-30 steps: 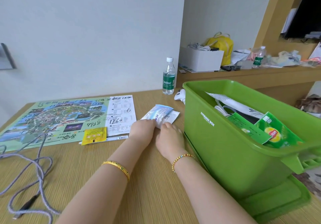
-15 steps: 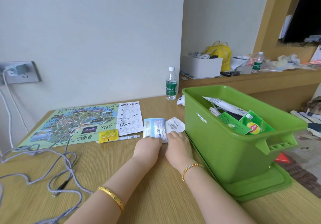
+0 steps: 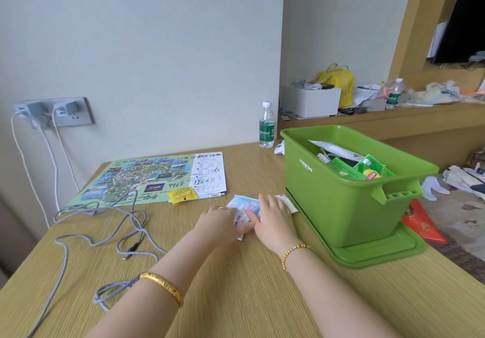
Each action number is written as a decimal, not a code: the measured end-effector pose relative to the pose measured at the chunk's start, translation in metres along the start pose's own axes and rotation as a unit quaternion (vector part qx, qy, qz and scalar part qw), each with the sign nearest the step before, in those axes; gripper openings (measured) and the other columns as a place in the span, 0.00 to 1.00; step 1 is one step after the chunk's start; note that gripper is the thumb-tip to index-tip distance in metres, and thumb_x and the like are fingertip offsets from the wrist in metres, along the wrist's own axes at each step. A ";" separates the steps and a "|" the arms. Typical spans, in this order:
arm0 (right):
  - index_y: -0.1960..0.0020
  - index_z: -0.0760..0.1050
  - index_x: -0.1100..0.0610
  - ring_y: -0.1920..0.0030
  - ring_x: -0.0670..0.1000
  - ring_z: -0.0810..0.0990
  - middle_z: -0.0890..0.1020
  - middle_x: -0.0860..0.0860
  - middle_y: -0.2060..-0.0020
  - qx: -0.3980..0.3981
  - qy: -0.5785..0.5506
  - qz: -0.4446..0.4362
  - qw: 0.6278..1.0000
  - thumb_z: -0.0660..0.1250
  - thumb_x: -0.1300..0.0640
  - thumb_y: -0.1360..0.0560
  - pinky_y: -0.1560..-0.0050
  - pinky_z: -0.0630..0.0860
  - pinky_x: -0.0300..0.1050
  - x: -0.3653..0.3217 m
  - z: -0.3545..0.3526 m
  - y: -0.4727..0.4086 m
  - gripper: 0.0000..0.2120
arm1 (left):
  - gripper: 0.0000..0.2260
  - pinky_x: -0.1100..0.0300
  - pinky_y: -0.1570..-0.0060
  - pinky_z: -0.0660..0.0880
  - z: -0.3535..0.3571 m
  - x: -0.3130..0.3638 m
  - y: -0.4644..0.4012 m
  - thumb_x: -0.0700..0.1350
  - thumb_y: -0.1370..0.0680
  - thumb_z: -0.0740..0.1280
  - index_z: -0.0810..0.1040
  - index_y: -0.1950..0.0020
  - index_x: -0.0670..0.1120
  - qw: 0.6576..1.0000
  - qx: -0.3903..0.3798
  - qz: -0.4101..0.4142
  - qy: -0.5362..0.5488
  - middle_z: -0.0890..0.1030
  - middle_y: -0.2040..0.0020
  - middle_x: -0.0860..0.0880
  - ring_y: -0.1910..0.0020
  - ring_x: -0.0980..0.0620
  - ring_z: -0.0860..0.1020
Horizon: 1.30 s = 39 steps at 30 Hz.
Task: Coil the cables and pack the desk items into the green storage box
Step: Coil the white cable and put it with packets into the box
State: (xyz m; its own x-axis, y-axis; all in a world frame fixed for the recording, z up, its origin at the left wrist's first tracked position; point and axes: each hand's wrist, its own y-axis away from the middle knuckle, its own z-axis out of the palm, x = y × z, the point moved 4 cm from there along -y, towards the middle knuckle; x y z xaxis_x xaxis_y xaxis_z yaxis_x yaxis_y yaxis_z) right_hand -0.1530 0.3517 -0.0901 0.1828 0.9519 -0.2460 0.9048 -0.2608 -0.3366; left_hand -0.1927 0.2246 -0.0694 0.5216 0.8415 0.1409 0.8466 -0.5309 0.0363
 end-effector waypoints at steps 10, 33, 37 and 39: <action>0.38 0.66 0.60 0.37 0.57 0.70 0.73 0.55 0.39 -0.064 -0.087 -0.015 0.994 0.58 0.56 0.23 0.37 0.65 0.47 -0.003 -0.012 0.036 0.15 | 0.18 0.55 0.58 0.71 -0.013 -0.009 0.033 0.43 0.25 0.61 0.66 0.35 0.44 0.996 -0.044 -0.004 -0.076 0.77 0.45 0.44 0.47 0.44 0.76; 0.51 0.69 0.59 0.62 0.56 0.75 0.78 0.55 0.61 0.227 -0.264 -0.051 0.936 0.54 0.57 0.20 0.66 0.69 0.47 -0.014 -0.197 0.016 0.08 | 0.10 0.54 0.65 0.65 -0.120 0.039 0.052 0.43 0.19 0.51 0.67 0.57 0.41 0.861 0.317 -0.002 0.398 0.70 0.61 0.46 0.61 0.46 0.69; 0.47 0.66 0.60 0.64 0.56 0.69 0.70 0.51 0.68 0.222 -0.168 -0.024 0.960 0.53 0.65 0.21 0.67 0.65 0.49 0.036 -0.238 -0.017 0.06 | 0.08 0.55 0.59 0.64 -0.151 0.080 0.026 0.40 0.20 0.49 0.66 0.54 0.41 0.859 0.305 0.035 0.409 0.69 0.59 0.46 0.60 0.47 0.67; 0.58 0.66 0.59 0.63 0.55 0.66 0.67 0.52 0.69 0.194 -0.143 -0.003 0.971 0.54 0.65 0.22 0.69 0.60 0.47 0.064 -0.244 -0.033 0.08 | 0.08 0.55 0.60 0.64 -0.162 0.097 0.011 0.39 0.21 0.49 0.67 0.54 0.40 0.857 0.304 0.047 0.414 0.69 0.63 0.48 0.61 0.47 0.66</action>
State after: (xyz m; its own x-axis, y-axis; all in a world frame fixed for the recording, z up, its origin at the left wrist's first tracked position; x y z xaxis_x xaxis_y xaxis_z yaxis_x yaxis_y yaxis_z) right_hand -0.0774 0.4605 0.1272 0.0145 0.8845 -0.4663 0.6821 -0.3498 -0.6422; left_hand -0.1504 0.2839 0.1046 0.5498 0.3047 0.7777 0.8349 -0.2307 -0.4998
